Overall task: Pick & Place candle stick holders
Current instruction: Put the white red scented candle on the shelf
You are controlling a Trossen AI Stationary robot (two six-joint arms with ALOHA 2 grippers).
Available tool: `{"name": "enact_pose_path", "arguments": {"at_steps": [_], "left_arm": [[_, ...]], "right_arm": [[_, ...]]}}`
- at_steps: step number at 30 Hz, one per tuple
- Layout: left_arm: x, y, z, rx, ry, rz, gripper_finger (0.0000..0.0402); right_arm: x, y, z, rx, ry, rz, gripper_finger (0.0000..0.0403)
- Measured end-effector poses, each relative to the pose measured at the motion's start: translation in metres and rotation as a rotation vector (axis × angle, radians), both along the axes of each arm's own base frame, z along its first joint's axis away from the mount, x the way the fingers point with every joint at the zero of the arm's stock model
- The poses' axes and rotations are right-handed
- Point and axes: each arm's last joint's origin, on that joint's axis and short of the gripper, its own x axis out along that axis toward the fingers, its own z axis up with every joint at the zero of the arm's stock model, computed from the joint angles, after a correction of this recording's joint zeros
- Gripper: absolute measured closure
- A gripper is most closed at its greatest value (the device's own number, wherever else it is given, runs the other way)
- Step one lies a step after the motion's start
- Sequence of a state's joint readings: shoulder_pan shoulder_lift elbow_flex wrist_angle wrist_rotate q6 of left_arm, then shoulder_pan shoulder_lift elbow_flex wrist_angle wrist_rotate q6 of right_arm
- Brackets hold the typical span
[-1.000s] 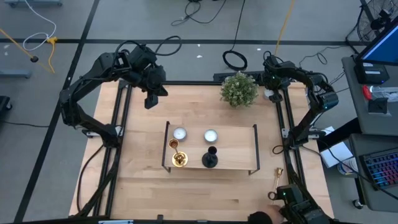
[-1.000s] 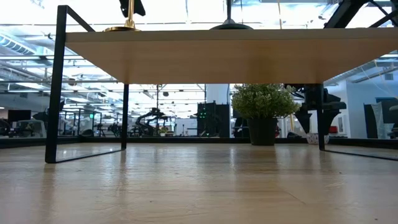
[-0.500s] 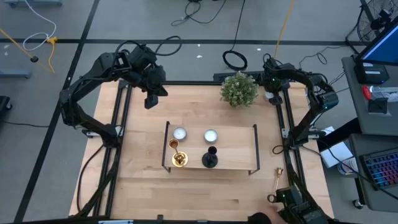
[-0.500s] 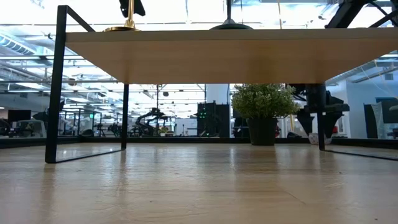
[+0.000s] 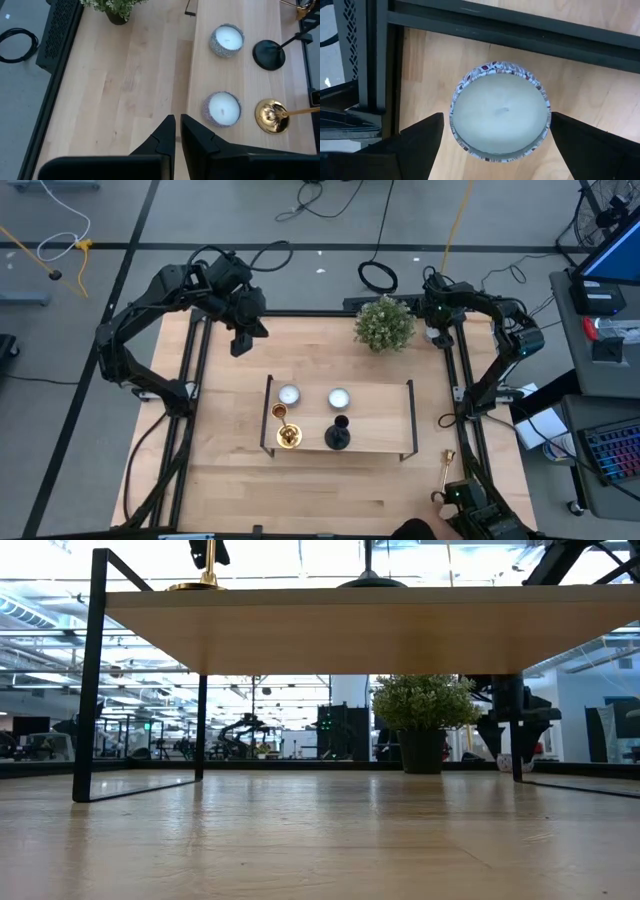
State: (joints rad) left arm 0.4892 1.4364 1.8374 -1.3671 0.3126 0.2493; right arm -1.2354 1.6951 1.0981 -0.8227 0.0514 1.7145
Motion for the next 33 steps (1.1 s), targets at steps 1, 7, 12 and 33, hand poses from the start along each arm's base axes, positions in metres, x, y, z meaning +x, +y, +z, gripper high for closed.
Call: {"name": "enact_pose_path", "arguments": {"at_steps": [1,7,12,33], "left_arm": [[0.0,0.0,0.0,0.001,-0.002,0.0,0.0371],[-0.004,0.003,0.003,0.015,-0.024,0.017,0.0371],[-0.004,0.004,0.003,0.023,-0.025,0.01,0.0371],[-0.016,0.023,0.005,0.012,-0.04,0.138,0.0371]], "right_arm": [[0.0,0.0,0.0,-0.001,0.002,0.001,0.0044],[0.0,-0.001,0.0,-0.011,0.003,0.032,0.0044],[0.0,-0.001,0.0,-0.013,0.003,0.035,0.0044],[0.0,-0.008,0.0,-0.104,0.059,0.071,0.0044]]}}
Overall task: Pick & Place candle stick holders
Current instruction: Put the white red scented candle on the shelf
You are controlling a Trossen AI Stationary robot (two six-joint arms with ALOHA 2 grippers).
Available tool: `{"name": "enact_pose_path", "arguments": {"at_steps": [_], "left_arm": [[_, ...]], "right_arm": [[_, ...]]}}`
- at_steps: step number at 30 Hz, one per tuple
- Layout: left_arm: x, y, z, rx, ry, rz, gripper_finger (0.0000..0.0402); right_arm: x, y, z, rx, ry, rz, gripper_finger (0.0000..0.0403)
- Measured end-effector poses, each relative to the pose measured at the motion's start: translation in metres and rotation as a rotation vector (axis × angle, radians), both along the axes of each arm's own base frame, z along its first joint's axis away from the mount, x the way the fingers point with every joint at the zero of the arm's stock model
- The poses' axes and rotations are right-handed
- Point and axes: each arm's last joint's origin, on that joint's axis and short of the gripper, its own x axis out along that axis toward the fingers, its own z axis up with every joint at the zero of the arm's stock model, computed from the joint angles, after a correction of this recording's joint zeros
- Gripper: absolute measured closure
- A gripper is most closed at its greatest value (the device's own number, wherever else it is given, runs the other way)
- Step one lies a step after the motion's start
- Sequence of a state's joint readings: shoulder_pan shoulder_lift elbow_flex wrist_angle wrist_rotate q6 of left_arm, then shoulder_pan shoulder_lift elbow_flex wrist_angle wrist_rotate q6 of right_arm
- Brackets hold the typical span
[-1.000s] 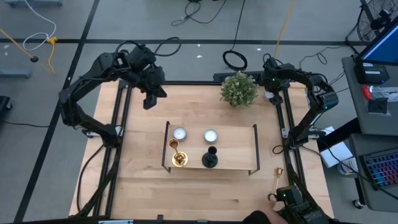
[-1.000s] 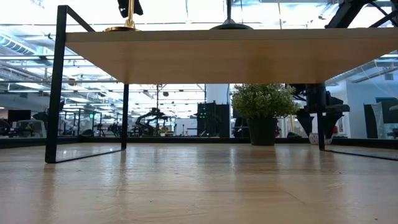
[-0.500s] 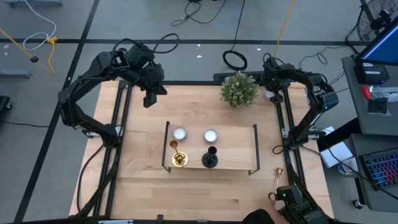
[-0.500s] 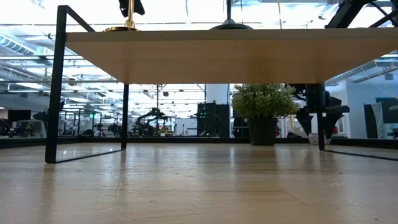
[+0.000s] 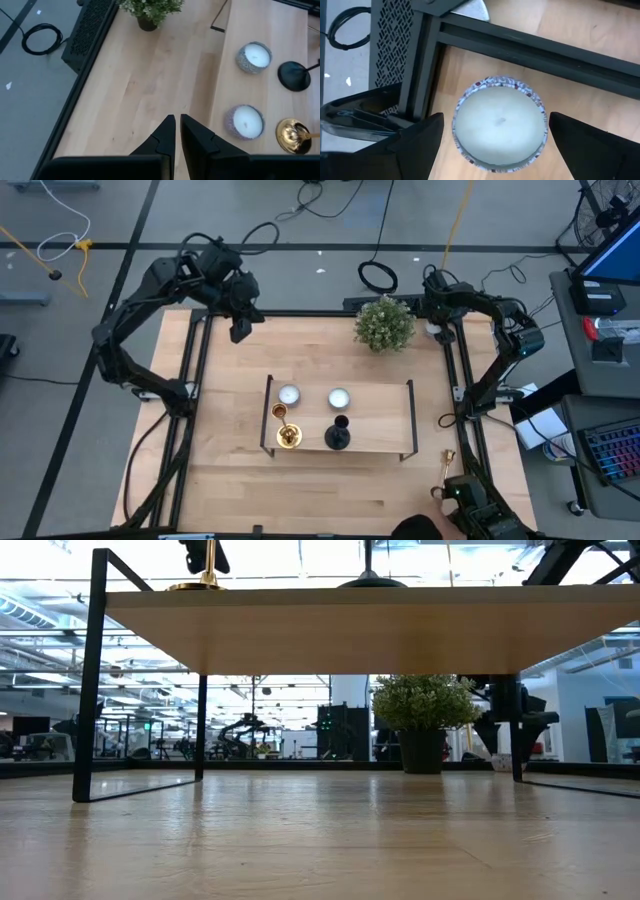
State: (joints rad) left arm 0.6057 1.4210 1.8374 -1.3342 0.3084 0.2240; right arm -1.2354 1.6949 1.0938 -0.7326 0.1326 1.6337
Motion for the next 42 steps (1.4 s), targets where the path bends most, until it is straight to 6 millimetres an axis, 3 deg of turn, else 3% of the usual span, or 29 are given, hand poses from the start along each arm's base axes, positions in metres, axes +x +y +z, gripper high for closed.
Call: {"name": "enact_pose_path", "arguments": {"at_steps": [16,35,42], "left_arm": [[-0.025,-0.014,0.017,0.052,-0.059,0.07,0.0371],[-0.032,-0.02,0.021,0.042,-0.078,0.089,0.0371],[-0.034,-0.021,0.022,0.049,-0.079,0.094,0.0371]], "right_arm": [[0.0,0.001,-0.001,0.005,0.001,0.007,0.0044],[0.007,0.005,-0.005,0.022,0.022,0.082,0.0045],[0.011,0.006,-0.01,0.047,0.03,0.101,0.0078]]}}
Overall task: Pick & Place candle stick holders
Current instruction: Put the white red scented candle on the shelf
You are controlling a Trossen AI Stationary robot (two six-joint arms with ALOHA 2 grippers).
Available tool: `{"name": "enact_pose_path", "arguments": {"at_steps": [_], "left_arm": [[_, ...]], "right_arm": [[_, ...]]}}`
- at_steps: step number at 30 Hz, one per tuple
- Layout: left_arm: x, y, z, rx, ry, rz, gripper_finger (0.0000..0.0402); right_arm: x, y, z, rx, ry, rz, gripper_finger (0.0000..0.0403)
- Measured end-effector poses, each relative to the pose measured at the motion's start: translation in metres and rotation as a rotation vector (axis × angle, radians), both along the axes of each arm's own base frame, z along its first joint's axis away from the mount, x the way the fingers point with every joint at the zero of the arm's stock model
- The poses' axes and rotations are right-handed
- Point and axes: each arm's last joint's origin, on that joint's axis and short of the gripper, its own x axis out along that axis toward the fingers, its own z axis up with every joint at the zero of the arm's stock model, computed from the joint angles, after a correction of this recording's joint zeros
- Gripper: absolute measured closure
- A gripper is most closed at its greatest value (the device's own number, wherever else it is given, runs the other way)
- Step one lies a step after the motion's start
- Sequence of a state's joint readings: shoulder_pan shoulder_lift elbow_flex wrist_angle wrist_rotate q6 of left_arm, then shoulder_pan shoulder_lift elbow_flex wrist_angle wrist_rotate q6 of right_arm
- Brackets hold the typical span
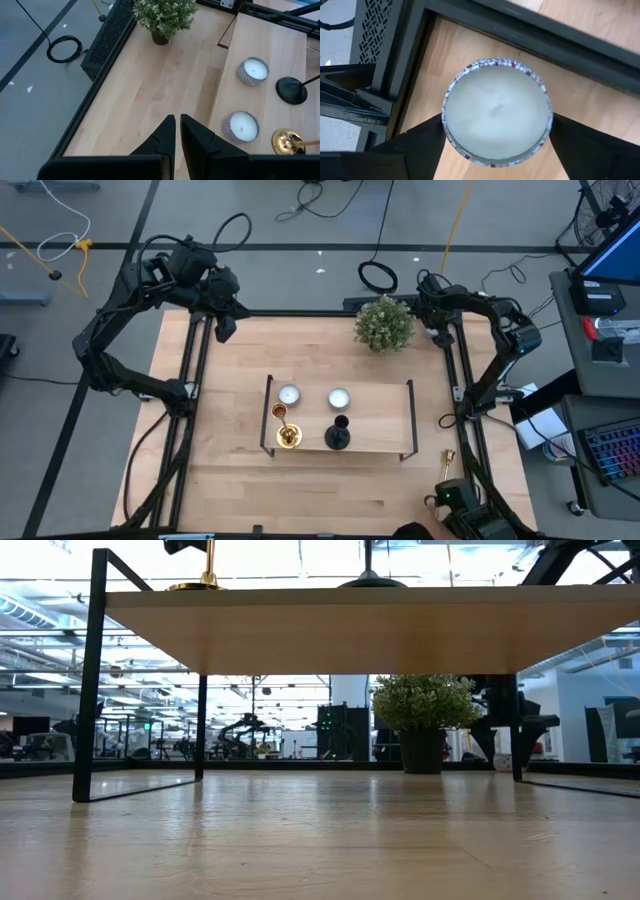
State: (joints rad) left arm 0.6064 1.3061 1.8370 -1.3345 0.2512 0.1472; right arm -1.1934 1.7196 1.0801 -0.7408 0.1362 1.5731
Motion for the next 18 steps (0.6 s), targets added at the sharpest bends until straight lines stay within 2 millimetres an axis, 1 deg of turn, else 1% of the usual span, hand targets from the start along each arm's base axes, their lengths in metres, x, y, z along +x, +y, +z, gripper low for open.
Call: {"name": "enact_pose_path", "arguments": {"at_steps": [4,7,11,18], "left_arm": [[-0.0001,-0.0001,0.0,-0.003,0.0,0.002,0.0371],[-0.0002,-0.0001,0.0,-0.007,-0.002,0.007,0.0371],[-0.0002,-0.0001,0.0,-0.009,-0.002,0.008,0.0371],[-0.0002,-0.0002,0.0,-0.013,-0.003,0.012,0.0371]], "right_arm": [[0.0,0.0,-0.0007,0.004,0.0,-0.005,0.011],[0.0,0.0,-0.0006,0.004,0.0,-0.008,0.0126],[0.0,0.0,-0.0005,0.005,0.0,-0.008,0.0128],[-0.0002,0.0003,-0.0007,0.009,0.003,-0.008,0.0116]]}}
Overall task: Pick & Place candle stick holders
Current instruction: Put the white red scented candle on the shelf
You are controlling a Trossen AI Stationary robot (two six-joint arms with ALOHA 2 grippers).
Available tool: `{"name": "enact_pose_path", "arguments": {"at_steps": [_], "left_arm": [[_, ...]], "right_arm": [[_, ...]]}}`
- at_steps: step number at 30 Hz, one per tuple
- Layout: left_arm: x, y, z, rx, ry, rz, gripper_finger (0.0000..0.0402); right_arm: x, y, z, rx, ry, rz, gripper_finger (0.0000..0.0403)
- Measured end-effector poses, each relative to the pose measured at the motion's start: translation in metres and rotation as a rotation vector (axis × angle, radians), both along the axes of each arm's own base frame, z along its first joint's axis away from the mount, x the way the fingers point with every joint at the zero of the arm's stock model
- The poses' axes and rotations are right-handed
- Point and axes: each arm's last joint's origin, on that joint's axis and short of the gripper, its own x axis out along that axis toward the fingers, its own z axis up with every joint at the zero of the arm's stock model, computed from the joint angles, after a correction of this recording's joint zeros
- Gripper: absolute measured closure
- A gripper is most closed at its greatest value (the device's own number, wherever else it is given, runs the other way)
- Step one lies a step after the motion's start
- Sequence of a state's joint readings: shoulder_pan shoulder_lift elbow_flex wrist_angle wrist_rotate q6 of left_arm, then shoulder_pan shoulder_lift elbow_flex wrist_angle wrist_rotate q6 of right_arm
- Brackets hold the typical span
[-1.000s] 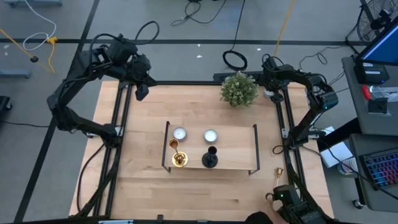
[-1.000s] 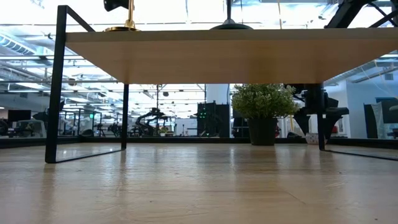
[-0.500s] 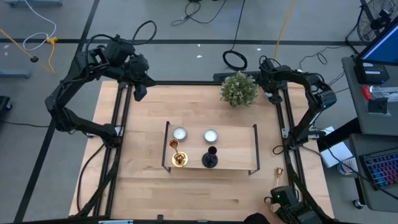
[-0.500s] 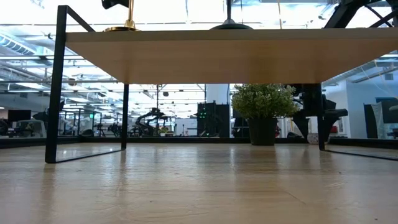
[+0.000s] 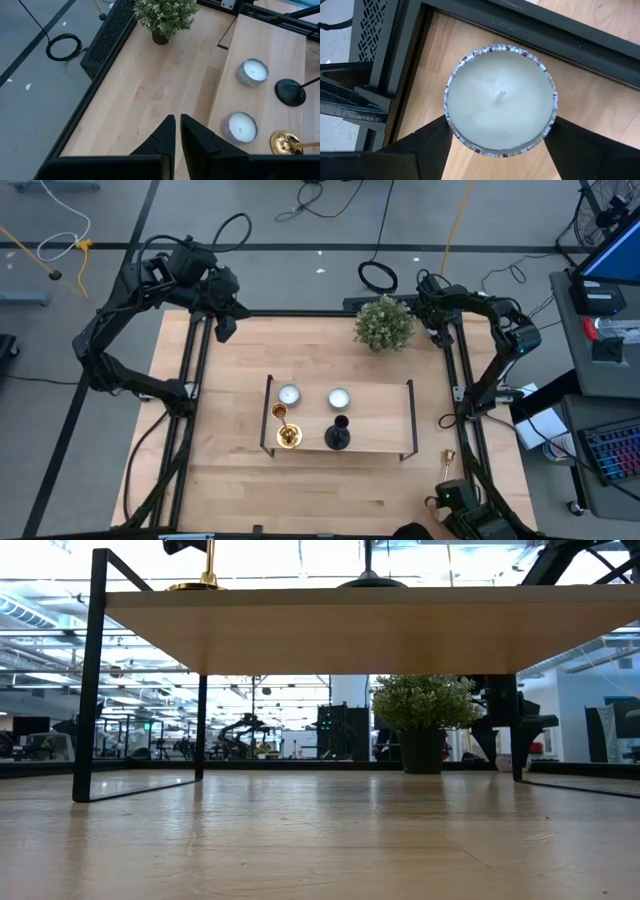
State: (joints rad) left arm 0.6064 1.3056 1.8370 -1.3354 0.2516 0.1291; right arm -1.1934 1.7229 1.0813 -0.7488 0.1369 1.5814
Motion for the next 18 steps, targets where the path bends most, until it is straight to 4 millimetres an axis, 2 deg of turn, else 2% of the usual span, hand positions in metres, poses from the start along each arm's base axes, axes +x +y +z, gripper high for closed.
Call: {"name": "enact_pose_path", "arguments": {"at_steps": [10,18], "left_arm": [[0.0,0.0,0.0,0.002,0.0,-0.002,0.0371],[0.0,0.0,0.0,0.003,0.001,-0.003,0.0371]], "right_arm": [[-0.0004,0.0013,-0.002,-0.015,0.036,-0.045,0.0094],[-0.0003,0.001,-0.0019,-0.025,0.028,-0.097,0.0092]]}}
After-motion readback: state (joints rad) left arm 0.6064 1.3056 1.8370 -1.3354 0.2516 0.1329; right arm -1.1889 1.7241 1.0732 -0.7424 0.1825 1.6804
